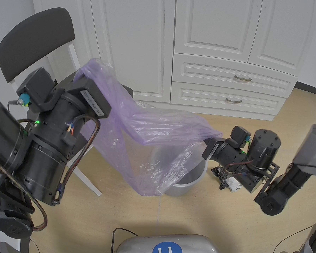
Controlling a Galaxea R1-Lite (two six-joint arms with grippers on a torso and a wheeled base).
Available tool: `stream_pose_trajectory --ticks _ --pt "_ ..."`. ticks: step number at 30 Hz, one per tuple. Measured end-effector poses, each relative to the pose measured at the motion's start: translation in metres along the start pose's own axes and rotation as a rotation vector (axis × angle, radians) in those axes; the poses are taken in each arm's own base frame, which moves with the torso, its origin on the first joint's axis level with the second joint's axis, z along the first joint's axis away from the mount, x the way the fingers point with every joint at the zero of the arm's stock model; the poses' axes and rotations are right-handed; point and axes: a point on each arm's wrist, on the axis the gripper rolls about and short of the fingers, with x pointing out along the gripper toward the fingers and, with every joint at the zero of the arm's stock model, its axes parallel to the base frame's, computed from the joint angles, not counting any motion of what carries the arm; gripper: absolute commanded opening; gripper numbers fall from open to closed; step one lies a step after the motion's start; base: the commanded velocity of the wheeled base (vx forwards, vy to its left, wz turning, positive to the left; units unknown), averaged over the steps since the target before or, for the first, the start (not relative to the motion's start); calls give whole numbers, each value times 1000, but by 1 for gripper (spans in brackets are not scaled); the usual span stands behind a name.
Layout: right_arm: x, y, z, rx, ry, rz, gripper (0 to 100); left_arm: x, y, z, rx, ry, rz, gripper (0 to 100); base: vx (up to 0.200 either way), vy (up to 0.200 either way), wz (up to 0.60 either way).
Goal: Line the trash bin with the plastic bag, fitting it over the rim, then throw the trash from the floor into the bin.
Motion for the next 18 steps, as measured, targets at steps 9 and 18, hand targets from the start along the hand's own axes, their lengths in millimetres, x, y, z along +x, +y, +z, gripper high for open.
stream_pose_trajectory --ticks 9,18 --pt "-53 17 60 -128 142 -74 0 -4 15 -39 101 128 -65 0 0 0 0" --pt "-121 30 108 -390 122 -97 0 -16 39 -82 179 288 -197 0 0 0 0"
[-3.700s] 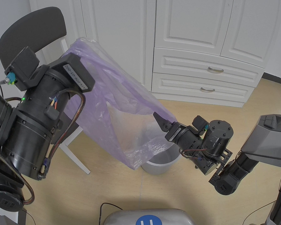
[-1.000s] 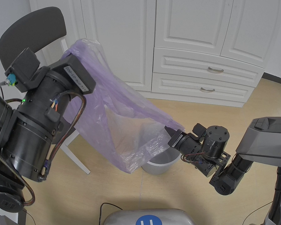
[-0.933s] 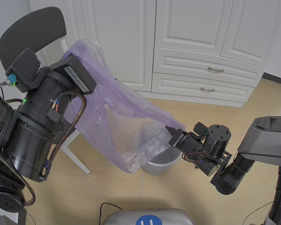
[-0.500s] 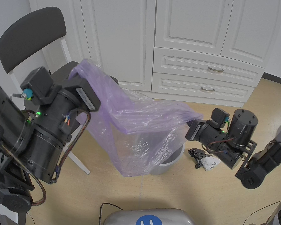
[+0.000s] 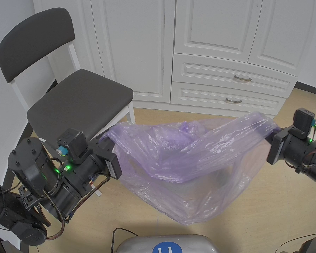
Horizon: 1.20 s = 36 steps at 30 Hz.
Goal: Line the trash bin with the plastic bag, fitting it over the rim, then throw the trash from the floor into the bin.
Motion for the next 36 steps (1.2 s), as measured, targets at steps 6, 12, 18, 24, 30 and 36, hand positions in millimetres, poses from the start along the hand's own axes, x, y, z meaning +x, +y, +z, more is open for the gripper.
stream_pose_trajectory --ticks 6,12,18,24,30,36 --pt "-22 -5 1 -93 -23 -41 0 -1 6 -8 0 -20 6 0 0 0 0" --pt "-29 -8 -11 -183 13 -68 0 2 10 -13 4 -9 23 0 0 0 0" --pt "-33 -16 -27 -296 75 -98 0 2 11 -12 5 -14 27 0 0 0 0" --pt "-32 -21 -34 -309 111 -129 0 -6 17 -14 14 -2 -42 0 0 0 0" --pt "-29 -25 -39 -325 138 -146 0 -18 29 -18 38 46 -92 0 0 0 0" --pt "-28 -28 -44 -338 167 -159 0 -21 40 -23 66 116 -54 0 0 0 0"
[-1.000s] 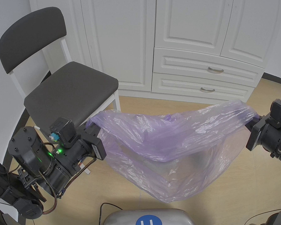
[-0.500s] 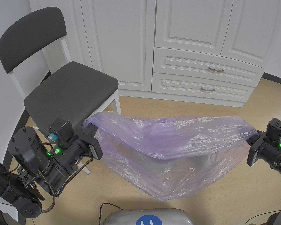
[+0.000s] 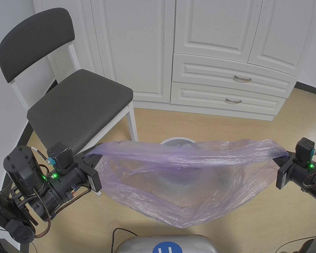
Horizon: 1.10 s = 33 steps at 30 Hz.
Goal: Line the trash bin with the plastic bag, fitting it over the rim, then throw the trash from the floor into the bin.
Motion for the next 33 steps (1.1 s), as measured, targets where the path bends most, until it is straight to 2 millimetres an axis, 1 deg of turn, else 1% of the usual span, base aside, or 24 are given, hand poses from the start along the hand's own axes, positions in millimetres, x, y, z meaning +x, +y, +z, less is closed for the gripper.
stream_pose_trajectory --ticks 5,18,26,33 --pt "4 -4 -4 -22 27 -24 0 2 8 -3 2 41 34 0 0 0 0" --pt "7 -6 -9 -26 53 -37 0 5 21 -1 2 33 85 0 0 0 0" --pt "5 -10 -13 -73 64 -43 0 3 30 -2 1 28 38 0 0 0 0" --pt "2 -14 -17 -92 42 29 0 -1 40 -4 -4 29 -19 0 0 0 0"
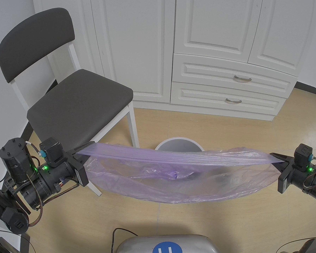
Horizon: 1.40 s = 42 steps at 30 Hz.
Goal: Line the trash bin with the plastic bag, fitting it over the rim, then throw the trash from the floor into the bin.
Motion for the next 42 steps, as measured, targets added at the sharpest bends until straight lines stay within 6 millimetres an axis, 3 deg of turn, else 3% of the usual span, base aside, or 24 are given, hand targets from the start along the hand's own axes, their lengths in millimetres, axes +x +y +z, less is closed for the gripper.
stream_pose_trajectory --ticks 13,34,42 --pt "-10 -19 -7 2 -119 197 0 -10 10 -4 -6 -9 -104 0 0 0 0" --pt "-11 -28 -10 -6 -120 171 0 -8 18 -3 -17 -23 -96 0 0 0 0" --pt "-19 -28 -5 -19 -158 151 0 -3 6 9 -10 -112 -105 0 0 0 0"
